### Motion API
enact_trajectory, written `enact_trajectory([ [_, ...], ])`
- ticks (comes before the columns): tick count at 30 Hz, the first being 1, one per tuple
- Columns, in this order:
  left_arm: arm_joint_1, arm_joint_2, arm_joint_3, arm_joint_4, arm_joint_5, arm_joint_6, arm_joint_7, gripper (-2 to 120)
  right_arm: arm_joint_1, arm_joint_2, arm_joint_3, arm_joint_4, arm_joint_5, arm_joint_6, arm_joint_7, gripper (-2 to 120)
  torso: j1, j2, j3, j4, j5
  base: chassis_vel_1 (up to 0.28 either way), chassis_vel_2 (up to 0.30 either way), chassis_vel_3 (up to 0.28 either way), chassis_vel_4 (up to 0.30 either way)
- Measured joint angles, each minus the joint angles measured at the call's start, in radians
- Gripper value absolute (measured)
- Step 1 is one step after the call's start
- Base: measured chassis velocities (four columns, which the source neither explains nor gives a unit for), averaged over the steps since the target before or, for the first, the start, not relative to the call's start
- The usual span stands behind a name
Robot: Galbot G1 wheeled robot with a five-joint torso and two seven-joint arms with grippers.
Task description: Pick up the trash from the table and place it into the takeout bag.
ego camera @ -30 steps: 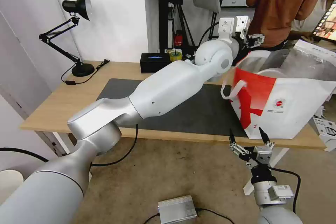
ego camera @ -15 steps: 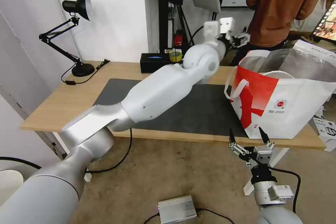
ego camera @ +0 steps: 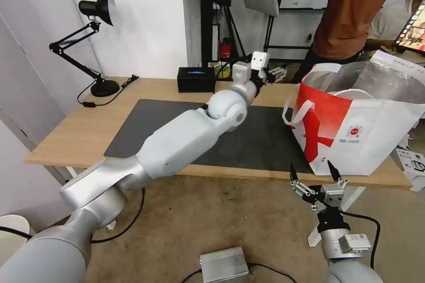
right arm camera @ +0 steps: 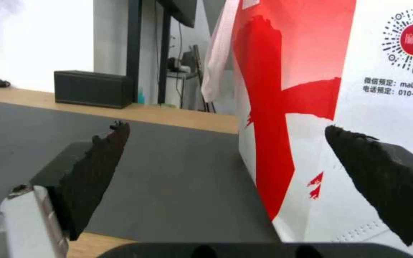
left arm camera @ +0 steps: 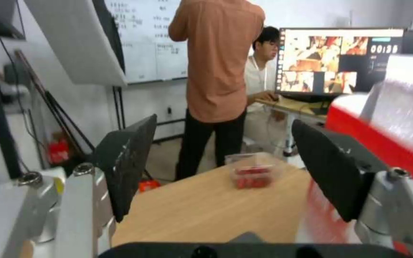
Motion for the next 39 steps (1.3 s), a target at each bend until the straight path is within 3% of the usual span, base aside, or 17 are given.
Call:
enact_trajectory([
  [10, 0.133, 0.117, -0.082, -0.072, 0.198, -0.048, 0.082, 81, 0.000, 0.000, 0.000, 0.000, 0.000, 0.000, 0.000, 100, 0.000, 0.000, 0.000, 0.0001, -0.0001, 0.000, 0.000, 0.000, 0.000],
  [19, 0.280, 0.214, -0.207, -0.169, 0.257, -0.046, 0.105, 81, 0.000, 0.000, 0.000, 0.000, 0.000, 0.000, 0.000, 100, 0.000, 0.000, 0.000, 0.0001, -0.0001, 0.000, 0.000, 0.000, 0.000],
  [30, 0.491, 0.262, -0.374, -0.292, 0.306, -0.020, 0.113, 81, 0.000, 0.000, 0.000, 0.000, 0.000, 0.000, 0.000, 100, 0.000, 0.000, 0.000, -0.0001, 0.0000, 0.000, 0.000, 0.000, 0.000],
  [39, 0.673, 0.363, -0.544, -0.424, 0.331, 0.006, 0.167, 81, 0.000, 0.000, 0.000, 0.000, 0.000, 0.000, 0.000, 100, 0.000, 0.000, 0.000, 0.0000, 0.0002, 0.000, 0.000, 0.000, 0.000],
])
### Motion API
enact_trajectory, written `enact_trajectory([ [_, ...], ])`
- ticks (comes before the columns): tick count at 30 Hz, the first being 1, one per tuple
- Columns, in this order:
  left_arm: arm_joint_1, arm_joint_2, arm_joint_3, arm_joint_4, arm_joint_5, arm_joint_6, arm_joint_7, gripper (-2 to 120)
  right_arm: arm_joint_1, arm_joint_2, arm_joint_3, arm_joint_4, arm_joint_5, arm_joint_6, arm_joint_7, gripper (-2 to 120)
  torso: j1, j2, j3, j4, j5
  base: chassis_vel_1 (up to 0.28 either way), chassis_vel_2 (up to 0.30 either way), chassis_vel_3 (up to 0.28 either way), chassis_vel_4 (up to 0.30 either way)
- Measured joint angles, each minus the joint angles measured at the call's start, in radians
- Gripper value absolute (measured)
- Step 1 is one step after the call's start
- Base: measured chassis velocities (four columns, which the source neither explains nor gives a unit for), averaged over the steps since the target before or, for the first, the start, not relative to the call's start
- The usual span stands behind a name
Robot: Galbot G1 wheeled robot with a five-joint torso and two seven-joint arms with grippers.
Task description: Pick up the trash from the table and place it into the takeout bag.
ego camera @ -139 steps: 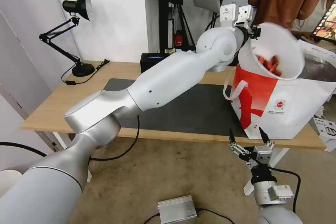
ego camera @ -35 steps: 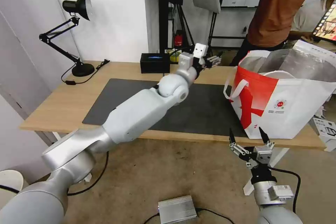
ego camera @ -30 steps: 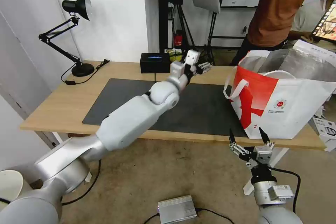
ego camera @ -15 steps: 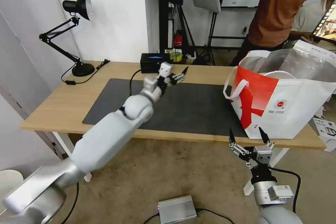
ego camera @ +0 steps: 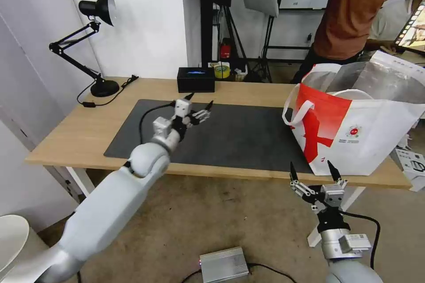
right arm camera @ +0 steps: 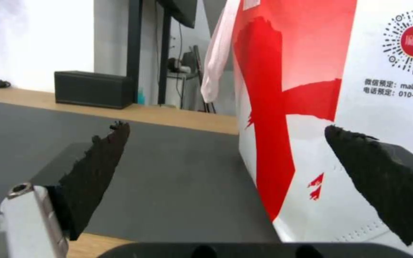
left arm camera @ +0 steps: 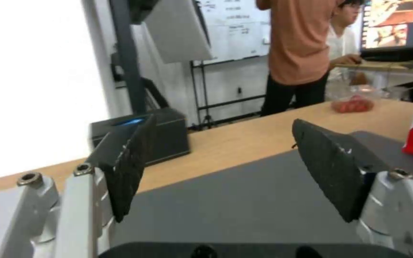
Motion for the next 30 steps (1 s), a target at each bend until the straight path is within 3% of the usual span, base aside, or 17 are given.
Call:
enact_trajectory([
  [6, 0.186, 0.028, -0.121, -0.106, 0.023, -0.009, 0.002, 81, 0.000, 0.000, 0.000, 0.000, 0.000, 0.000, 0.000, 100, 0.000, 0.000, 0.000, 0.0001, -0.0001, 0.000, 0.000, 0.000, 0.000],
  [20, 0.537, -0.097, -0.387, -0.280, 0.154, -0.061, 0.014, 81, 0.000, 0.000, 0.000, 0.000, 0.000, 0.000, 0.000, 100, 0.000, 0.000, 0.000, -0.0002, 0.0000, 0.000, 0.000, 0.000, 0.000],
  [25, 0.657, -0.136, -0.454, -0.315, 0.192, -0.099, 0.016, 81, 0.000, 0.000, 0.000, 0.000, 0.000, 0.000, 0.000, 100, 0.000, 0.000, 0.000, 0.0003, 0.0000, 0.000, 0.000, 0.000, 0.000],
  [30, 0.697, -0.152, -0.475, -0.321, 0.207, -0.119, 0.022, 81, 0.000, 0.000, 0.000, 0.000, 0.000, 0.000, 0.000, 100, 0.000, 0.000, 0.000, -0.0001, 0.0000, 0.000, 0.000, 0.000, 0.000],
])
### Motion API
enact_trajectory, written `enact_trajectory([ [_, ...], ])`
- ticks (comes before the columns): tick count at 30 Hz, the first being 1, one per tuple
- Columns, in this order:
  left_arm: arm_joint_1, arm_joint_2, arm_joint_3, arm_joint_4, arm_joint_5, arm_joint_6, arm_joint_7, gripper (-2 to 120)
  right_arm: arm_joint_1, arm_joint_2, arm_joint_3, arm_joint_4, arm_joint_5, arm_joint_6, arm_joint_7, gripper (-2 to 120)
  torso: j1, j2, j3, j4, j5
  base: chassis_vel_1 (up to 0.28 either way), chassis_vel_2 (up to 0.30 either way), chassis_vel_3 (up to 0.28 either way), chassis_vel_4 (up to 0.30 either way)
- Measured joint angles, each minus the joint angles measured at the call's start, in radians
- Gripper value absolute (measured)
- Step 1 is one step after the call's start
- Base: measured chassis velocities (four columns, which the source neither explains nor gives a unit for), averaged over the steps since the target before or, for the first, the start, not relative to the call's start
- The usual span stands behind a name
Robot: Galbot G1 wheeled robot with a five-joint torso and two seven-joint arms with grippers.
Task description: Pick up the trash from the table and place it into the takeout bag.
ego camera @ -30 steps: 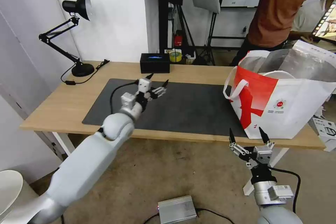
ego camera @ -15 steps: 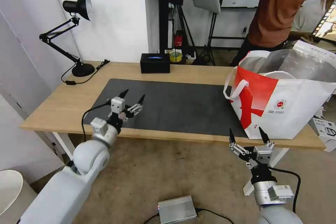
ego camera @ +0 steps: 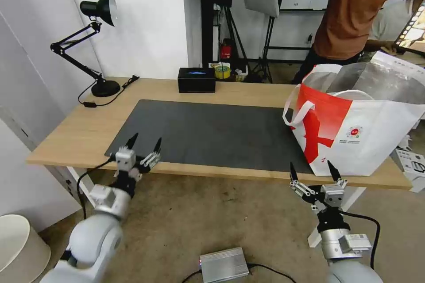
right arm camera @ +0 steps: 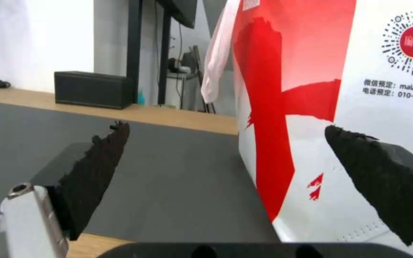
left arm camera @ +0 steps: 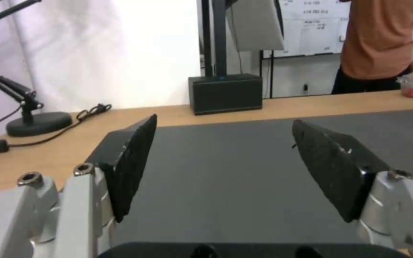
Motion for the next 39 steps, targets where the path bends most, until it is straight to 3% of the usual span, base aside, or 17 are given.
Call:
enact_trajectory([
  [13, 0.068, -0.032, -0.009, -0.015, 0.084, -0.085, 0.047, 81, 0.000, 0.000, 0.000, 0.000, 0.000, 0.000, 0.000, 100, 0.000, 0.000, 0.000, 0.0000, 0.0000, 0.000, 0.000, 0.000, 0.000],
  [19, 0.076, -0.040, -0.007, -0.013, 0.096, -0.103, 0.081, 88, 0.000, 0.000, 0.000, 0.000, 0.000, 0.000, 0.000, 100, 0.000, 0.000, 0.000, 0.0000, 0.0000, 0.000, 0.000, 0.000, 0.000],
  [30, 0.093, -0.046, -0.002, -0.020, 0.099, -0.104, 0.098, 99, 0.000, 0.000, 0.000, 0.000, 0.000, 0.000, 0.000, 100, 0.000, 0.000, 0.000, 0.0000, 0.0000, 0.000, 0.000, 0.000, 0.000],
  [39, 0.092, -0.042, -0.002, -0.022, 0.106, -0.098, 0.105, 100, 0.000, 0.000, 0.000, 0.000, 0.000, 0.000, 0.000, 100, 0.000, 0.000, 0.000, 0.0000, 0.0000, 0.000, 0.000, 0.000, 0.000],
])
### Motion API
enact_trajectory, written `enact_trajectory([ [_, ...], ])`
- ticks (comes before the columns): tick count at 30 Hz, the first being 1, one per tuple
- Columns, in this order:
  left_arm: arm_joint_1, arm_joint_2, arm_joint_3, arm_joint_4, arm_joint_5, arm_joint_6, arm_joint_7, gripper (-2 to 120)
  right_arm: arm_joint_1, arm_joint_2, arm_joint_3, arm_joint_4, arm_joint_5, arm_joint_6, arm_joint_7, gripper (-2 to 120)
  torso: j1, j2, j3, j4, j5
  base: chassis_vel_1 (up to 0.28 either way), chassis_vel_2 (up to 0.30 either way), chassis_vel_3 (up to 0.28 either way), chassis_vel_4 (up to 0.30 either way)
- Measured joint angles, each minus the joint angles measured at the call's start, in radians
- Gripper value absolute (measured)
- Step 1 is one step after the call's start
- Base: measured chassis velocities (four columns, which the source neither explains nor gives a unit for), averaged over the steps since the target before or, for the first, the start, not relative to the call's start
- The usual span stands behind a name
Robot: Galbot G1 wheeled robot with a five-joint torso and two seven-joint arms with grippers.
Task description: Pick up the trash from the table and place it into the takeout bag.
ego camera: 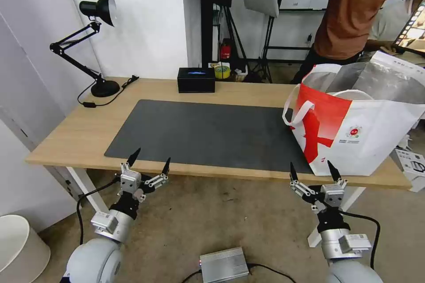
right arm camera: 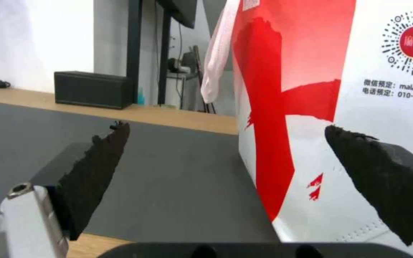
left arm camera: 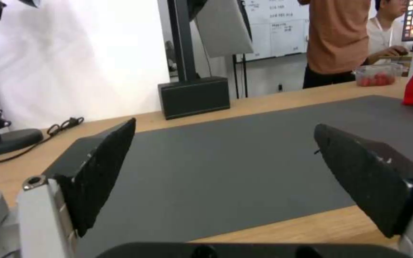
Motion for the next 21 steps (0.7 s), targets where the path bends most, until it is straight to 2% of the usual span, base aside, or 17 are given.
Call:
enact_trajectory([
  [21, -0.001, 0.001, 0.001, 0.000, 0.000, 0.002, 0.000, 100, 0.000, 0.000, 0.000, 0.000, 0.000, 0.000, 0.000, 100, 0.000, 0.000, 0.000, 0.0000, 0.0000, 0.000, 0.000, 0.000, 0.000],
])
